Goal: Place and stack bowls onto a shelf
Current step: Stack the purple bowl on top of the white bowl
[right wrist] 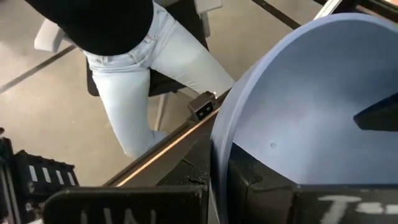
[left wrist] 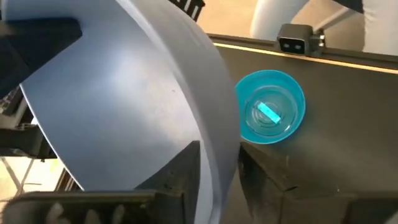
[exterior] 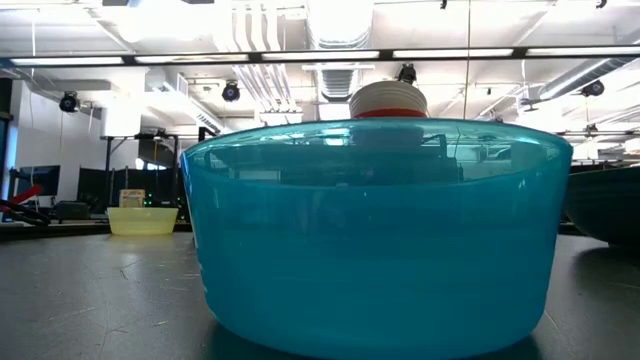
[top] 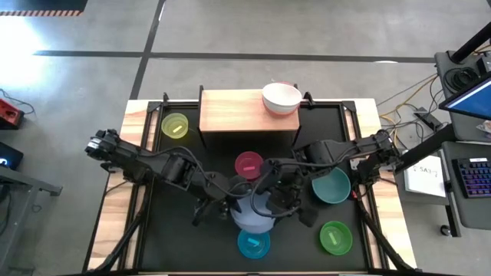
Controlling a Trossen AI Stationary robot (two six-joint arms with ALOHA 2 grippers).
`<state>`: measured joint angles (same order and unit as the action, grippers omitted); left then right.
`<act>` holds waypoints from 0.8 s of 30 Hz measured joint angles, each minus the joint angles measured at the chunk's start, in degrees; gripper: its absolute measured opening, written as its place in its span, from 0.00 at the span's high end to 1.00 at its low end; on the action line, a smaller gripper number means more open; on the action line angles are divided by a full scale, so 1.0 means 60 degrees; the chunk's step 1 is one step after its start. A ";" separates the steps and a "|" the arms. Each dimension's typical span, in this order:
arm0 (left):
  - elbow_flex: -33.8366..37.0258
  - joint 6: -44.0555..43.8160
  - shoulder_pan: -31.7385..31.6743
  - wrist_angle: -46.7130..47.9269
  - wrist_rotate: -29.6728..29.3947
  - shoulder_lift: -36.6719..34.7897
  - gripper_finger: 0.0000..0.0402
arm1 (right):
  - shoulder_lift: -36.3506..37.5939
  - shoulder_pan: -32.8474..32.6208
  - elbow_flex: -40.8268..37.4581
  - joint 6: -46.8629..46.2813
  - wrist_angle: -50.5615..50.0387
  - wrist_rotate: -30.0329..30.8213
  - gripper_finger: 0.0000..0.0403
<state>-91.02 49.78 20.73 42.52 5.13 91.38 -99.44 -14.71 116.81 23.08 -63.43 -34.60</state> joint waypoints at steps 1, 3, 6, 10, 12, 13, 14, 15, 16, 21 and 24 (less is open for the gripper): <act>0.0000 -0.0060 0.0002 0.0000 -0.0180 0.0018 0.75 | 0.0000 0.0007 0.0000 -0.0073 -0.0004 -0.0001 0.98; 0.0000 -0.0232 0.0018 0.0005 -0.0980 0.0014 0.72 | 0.0000 0.0012 0.0000 -0.0187 -0.0152 0.0023 0.98; 0.0000 -0.0253 0.0015 0.0056 -0.2294 -0.0006 0.69 | 0.0000 0.0029 0.0000 -0.0531 -0.0395 0.0129 0.98; 0.0000 -0.0238 0.0009 0.0086 -0.2733 -0.0026 0.67 | 0.0004 0.0038 0.0004 -0.0930 -0.0582 0.0219 0.98; 0.0000 -0.0158 0.0000 0.0080 -0.2756 -0.0027 0.66 | 0.0004 0.0038 0.0004 -0.1138 -0.0585 0.0223 0.98; 0.0000 -0.0131 0.0000 0.0083 -0.2772 -0.0037 0.66 | 0.0004 0.0044 0.0004 -0.1210 -0.0585 0.0216 0.98; 0.0000 -0.0131 0.0000 0.0080 -0.2830 -0.0061 0.66 | 0.0019 0.0061 0.0004 -0.1322 -0.0585 0.0198 0.98; 0.0000 -0.0123 0.0000 0.0080 -0.2987 -0.0083 0.66 | 0.0037 0.0082 0.0004 -0.1464 -0.0581 0.0195 0.98; 0.0000 -0.0095 0.0000 0.0069 -0.3196 -0.0111 0.66 | 0.0053 0.0085 0.0004 -0.1633 -0.0580 0.0195 0.98; -0.0352 -0.0098 0.0013 0.0244 -0.3784 -0.0128 0.66 | 0.0120 0.0104 0.0027 -0.1890 -0.0556 0.0152 0.98; -0.0637 -0.0217 0.0022 0.0532 -0.3796 -0.0128 0.66 | 0.0180 0.0100 0.0029 -0.1812 -0.0523 0.0105 0.98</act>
<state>-94.84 48.48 20.86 45.71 -17.64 90.61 -98.36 -14.11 116.99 12.20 -66.57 -33.97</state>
